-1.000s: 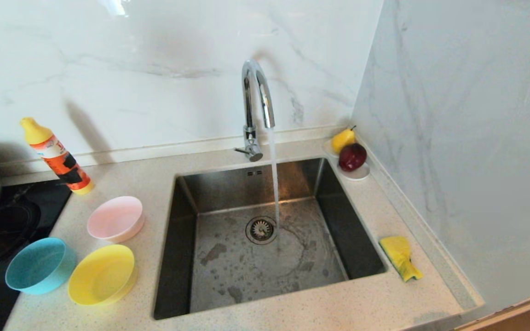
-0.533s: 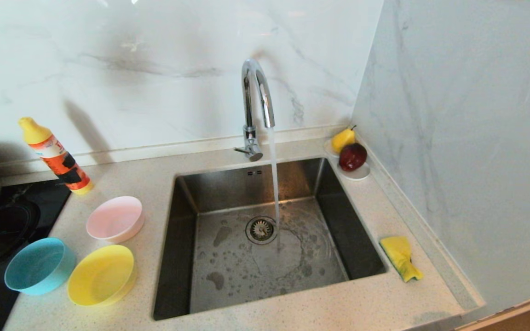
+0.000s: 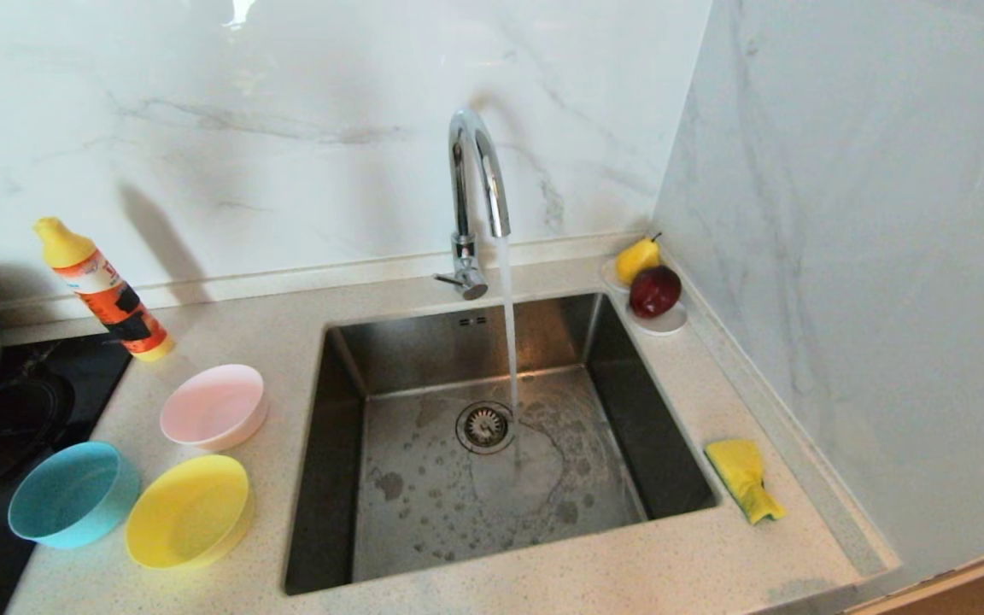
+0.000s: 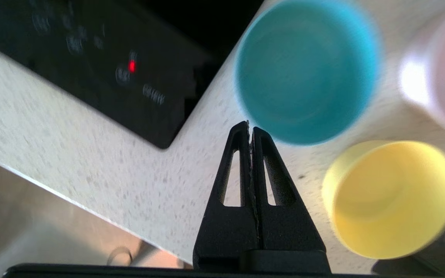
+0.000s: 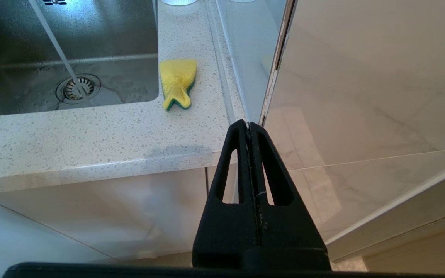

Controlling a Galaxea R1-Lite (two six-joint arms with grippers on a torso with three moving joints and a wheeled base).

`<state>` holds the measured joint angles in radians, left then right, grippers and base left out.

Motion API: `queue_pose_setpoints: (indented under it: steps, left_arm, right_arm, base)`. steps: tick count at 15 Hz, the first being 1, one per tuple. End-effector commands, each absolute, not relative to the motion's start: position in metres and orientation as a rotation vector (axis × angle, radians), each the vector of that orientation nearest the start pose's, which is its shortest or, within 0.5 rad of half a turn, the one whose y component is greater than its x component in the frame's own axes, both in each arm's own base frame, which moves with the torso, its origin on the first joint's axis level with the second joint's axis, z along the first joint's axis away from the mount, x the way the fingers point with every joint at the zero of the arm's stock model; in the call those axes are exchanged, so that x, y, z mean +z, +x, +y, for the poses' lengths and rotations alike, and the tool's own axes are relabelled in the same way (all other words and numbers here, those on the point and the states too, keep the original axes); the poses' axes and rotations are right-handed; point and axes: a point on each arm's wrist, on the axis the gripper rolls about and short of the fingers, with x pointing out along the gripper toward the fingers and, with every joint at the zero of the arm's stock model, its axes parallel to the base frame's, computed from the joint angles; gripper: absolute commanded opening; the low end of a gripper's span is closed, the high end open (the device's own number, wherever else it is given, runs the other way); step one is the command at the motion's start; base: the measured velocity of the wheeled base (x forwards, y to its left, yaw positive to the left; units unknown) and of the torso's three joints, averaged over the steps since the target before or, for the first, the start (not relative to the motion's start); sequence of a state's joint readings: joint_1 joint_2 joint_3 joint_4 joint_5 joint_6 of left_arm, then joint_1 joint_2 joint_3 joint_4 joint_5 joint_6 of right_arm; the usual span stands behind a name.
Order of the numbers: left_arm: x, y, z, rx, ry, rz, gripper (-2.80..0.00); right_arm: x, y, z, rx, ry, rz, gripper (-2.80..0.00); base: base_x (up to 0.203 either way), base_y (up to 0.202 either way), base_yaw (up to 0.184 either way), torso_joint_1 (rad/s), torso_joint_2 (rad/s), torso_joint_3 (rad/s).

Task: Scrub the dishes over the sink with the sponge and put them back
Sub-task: Wash the bowl

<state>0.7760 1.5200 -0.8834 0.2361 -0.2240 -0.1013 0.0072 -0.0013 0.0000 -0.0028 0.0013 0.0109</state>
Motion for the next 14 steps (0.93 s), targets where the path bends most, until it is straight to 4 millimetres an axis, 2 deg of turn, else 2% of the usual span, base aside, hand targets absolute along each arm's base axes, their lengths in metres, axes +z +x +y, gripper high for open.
queue_pose_setpoints:
  steps: [1,5,6,10,14]
  left_arm:
    - [0.157,0.175,0.17,0.572,-0.575,0.821,-2.8]
    - [0.148,0.17,0.18,0.561,-0.642,0.829,-2.8]
    - [0.147,0.17,0.181,0.554,-0.656,0.824,0.0]
    - [0.135,0.169,0.19,0.535,-0.717,0.844,0.0]
    - [0.115,0.174,0.202,0.546,-0.744,0.868,0.0]
  right_arm:
    - [0.076,-0.023,0.0,0.009,0.011,-0.005,-2.8]
    - [0.076,-0.023,0.0,0.009,0.011,-0.006,-2.8]
    - [0.076,-0.023,0.0,0.009,0.011,-0.005,-2.8]
    - [0.076,-0.023,0.0,0.009,0.011,-0.005,-2.8]
    - [0.076,-0.023,0.0,0.009,0.011,-0.006,-2.8]
  base:
    - [0.0,0.0,0.0,0.0,0.0,0.0]
    - [0.0,0.0,0.0,0.0,0.0,0.0]
    - [0.0,0.0,0.0,0.0,0.0,0.0]
    - [0.0,0.0,0.0,0.0,0.0,0.0]
    - [0.0,0.0,0.0,0.0,0.0,0.0]
